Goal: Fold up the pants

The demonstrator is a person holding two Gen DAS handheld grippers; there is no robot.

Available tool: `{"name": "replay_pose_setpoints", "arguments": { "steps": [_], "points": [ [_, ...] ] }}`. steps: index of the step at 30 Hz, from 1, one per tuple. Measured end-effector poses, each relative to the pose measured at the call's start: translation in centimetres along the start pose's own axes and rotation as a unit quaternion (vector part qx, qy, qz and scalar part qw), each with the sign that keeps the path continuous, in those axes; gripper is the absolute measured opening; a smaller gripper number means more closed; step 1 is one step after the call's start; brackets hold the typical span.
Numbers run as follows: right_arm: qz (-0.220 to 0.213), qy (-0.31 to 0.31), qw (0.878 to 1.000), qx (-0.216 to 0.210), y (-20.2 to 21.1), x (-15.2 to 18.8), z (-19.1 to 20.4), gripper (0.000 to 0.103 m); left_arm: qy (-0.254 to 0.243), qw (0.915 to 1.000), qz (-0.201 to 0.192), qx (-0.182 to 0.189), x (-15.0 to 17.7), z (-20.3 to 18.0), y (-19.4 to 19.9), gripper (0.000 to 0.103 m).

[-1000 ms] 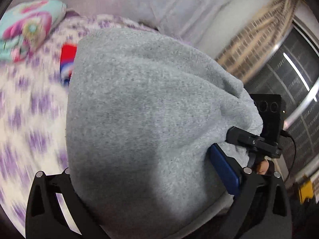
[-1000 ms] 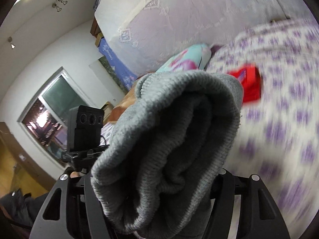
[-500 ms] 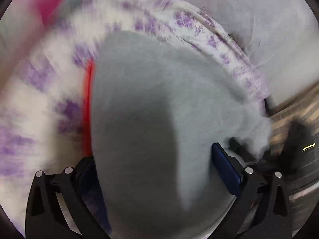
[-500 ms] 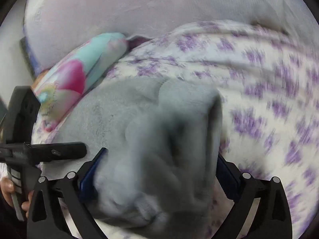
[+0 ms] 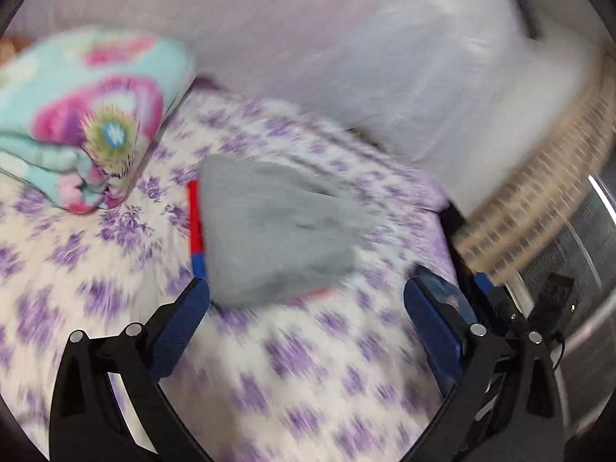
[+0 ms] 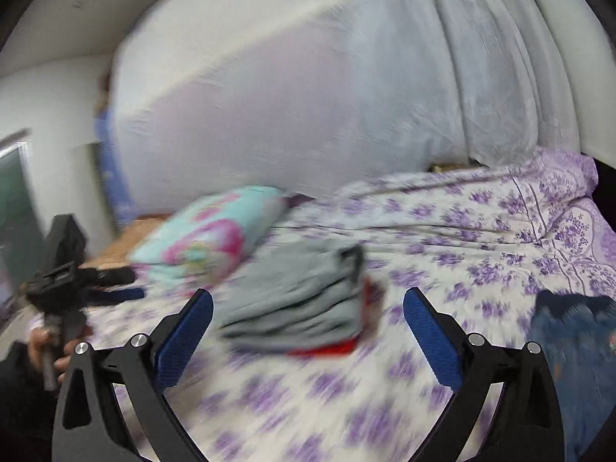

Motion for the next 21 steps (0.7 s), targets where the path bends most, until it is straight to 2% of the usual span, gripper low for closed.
{"name": "replay_pose_setpoints", "arguments": {
  "steps": [4,7,10,12,14,17,21],
  "points": [
    [-0.049,0.028,0.997,-0.044,12.5,0.0,5.3,0.099,-0.072,0.9949,-0.069,0.015,4.1,-7.7,12.2,0.098],
    [-0.089,0.063,0.993,-0.054,21.0,-0.1,9.2,0.099,-0.103,0.9887,-0.109,-0.003,6.9,-12.3,19.0,0.098],
    [-0.125,0.104,0.985,-0.057,27.4,1.2,12.2,0.099,-0.113,0.9855,-0.127,0.001,10.0,-15.0,23.7,0.098],
    [-0.137,0.121,0.981,-0.06,30.5,2.9,13.9,0.099,-0.136,0.9805,-0.141,-0.014,12.5,-17.0,26.2,0.098],
    [-0.121,0.128,0.983,-0.057,31.3,4.7,14.8,0.099,-0.144,0.977,-0.147,-0.057,15.6,-17.9,26.8,0.098],
    [-0.099,0.101,0.989,-0.031,30.0,8.3,14.2,0.099,-0.141,0.9743,-0.133,-0.115,19.5,-17.1,25.1,0.098],
    [-0.064,0.062,0.995,0.038,24.3,15.9,13.0,0.099,-0.142,0.9615,-0.121,-0.202,24.5,-14.2,21.0,0.098]
  ]
}}
Point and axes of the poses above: each gripper's, at about its wrist camera, not at the fingertips, and y roughly against the way its jaws point, z to its left, x to its underside, the point moved 2 cm from there along -y, roughly the way its jaws point, and after that the axes turned 3 degrees about -x, right-handed, at the moved point
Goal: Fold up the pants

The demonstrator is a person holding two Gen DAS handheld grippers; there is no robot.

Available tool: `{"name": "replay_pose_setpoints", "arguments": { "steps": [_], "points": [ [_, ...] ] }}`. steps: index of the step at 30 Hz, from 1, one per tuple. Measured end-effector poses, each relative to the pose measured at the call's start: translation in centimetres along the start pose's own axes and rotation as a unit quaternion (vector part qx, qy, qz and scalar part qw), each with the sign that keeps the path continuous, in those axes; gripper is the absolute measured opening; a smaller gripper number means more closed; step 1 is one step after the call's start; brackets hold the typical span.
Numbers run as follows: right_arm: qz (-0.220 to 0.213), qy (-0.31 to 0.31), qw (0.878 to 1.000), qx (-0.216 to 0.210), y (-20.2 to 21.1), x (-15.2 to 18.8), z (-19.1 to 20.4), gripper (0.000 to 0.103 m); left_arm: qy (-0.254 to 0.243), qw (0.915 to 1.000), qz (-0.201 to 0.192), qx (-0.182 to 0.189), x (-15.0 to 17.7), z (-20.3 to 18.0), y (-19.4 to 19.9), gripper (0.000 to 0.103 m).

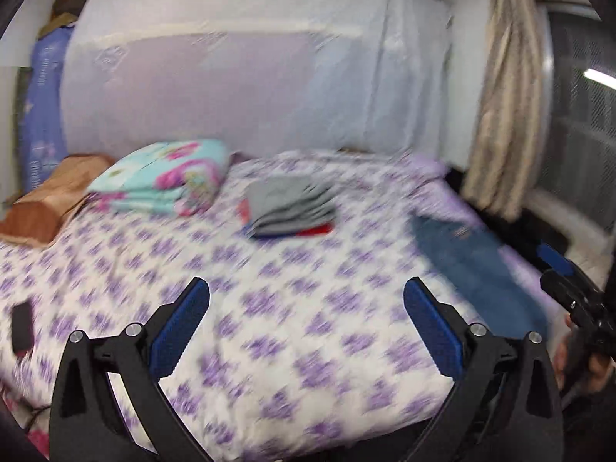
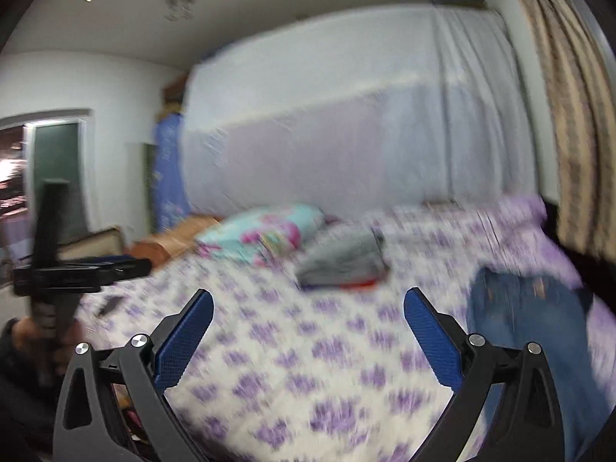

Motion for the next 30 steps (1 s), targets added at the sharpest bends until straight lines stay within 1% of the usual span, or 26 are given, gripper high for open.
{"name": "replay_pose_setpoints", "arguments": {
  "steps": [2,3,5,7,8,10,13,16,20,22,27,30],
  "points": [
    [0.018,0.002,0.999,0.031,-2.1,3.4,0.6,0.099,0.012,0.9992,0.01,-0.037,2.8,0.6,-1.6,0.098],
    [0.038,0.009,0.998,0.039,-3.3,5.3,1.1,0.099,0.016,0.9986,0.021,-0.045,3.9,0.9,-2.4,0.098],
    [0.066,0.017,0.997,0.044,-4.4,7.4,1.9,0.099,0.016,0.9968,0.051,-0.06,5.6,1.4,-4.0,0.098],
    [0.071,0.009,0.996,0.047,-4.7,8.1,1.9,0.099,0.01,0.995,0.064,-0.076,6.4,1.7,-4.8,0.098],
    [0.073,0.003,0.996,0.049,-4.8,8.2,1.7,0.099,0.007,0.9941,0.066,-0.086,6.8,1.8,-5.2,0.098],
    [0.065,-0.006,0.996,0.058,-4.7,7.9,1.3,0.099,0.004,0.9937,0.064,-0.092,7.1,1.7,-5.5,0.098],
    [0.057,-0.014,0.996,0.065,-4.4,7.9,0.6,0.099,-0.003,0.9943,0.059,-0.089,7.2,1.2,-5.7,0.098],
    [0.061,-0.02,0.996,0.064,-4.6,8.1,0.3,0.099,-0.006,0.9944,0.059,-0.088,7.3,1.1,-6.0,0.098],
    [0.065,-0.019,0.996,0.064,-4.9,8.2,0.3,0.099,-0.012,0.9937,0.053,-0.098,7.2,1.0,-5.9,0.098],
    [0.066,-0.018,0.996,0.066,-4.9,8.2,0.5,0.099,-0.007,0.994,0.057,-0.094,7.1,1.1,-6.0,0.098],
    [0.072,-0.014,0.995,0.063,-5.2,8.3,0.5,0.099,0.011,0.9904,0.078,-0.113,7.2,2.2,-6.9,0.098],
    [0.078,-0.014,0.995,0.06,-5.6,8.4,0.5,0.099,0.012,0.9883,0.082,-0.128,7.3,2.6,-7.1,0.098]
  ]
}}
Point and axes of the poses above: each gripper's, at about its wrist camera, not at the fingertips, and y roughly against the way its jaws point, z to its left, x to its underside, the point moved 2 cm from there along -y, roughly the way its jaws point, and after that the axes turned 3 degrees about -x, right-handed, at the moved point
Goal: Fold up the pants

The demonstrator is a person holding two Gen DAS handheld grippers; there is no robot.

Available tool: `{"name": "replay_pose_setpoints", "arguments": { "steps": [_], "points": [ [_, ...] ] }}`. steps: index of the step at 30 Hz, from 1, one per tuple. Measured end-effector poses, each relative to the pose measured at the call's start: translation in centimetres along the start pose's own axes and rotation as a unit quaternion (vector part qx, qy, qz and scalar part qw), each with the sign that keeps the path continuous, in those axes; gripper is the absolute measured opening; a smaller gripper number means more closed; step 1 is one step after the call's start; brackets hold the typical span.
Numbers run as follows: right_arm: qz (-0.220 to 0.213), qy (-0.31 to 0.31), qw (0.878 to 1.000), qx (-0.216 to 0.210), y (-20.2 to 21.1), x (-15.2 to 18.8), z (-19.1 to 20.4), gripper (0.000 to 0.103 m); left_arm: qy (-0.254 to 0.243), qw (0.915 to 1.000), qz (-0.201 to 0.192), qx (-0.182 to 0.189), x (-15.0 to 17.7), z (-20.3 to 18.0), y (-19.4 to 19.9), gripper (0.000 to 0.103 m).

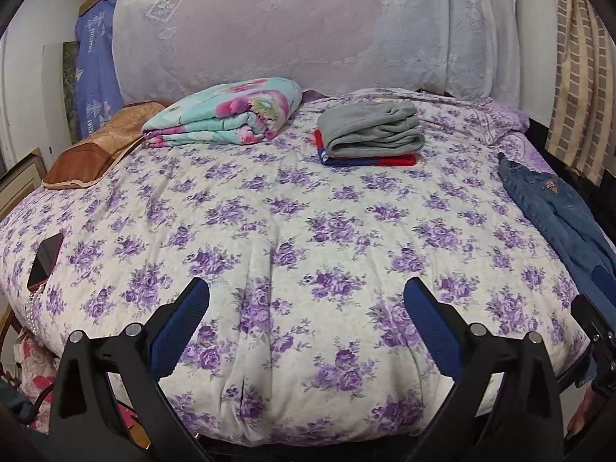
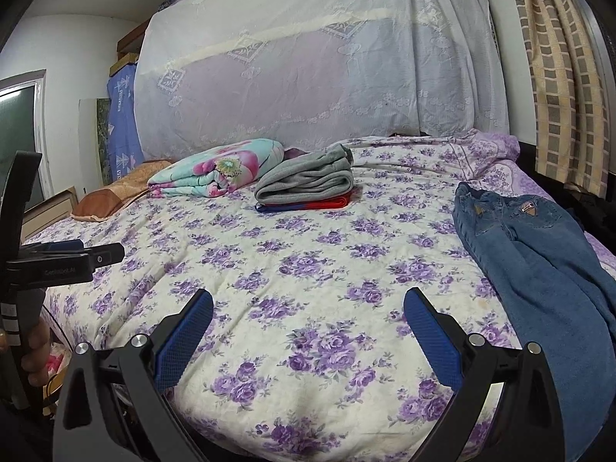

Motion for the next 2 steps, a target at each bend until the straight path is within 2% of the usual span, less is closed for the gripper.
{"name": "replay_pose_setpoints", "arguments": {
  "steps": [2],
  "points": [
    [0.0,0.002,1.0,0.0,-0.11,-0.04,0.07,0.099,-0.002,1.0,0.001,-0.003,0.08,0.02,-0.13,0.098]
  ]
}}
Point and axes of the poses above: each gripper's, at about its wrist camera, not at the fingertips, and y roughly against the way its jaws point, z to its left, x to its underside, the point moved 2 cm from there along -y, roughly the way its jaws point, and after that the axes turned 3 degrees about -x, right-handed, at the moved point
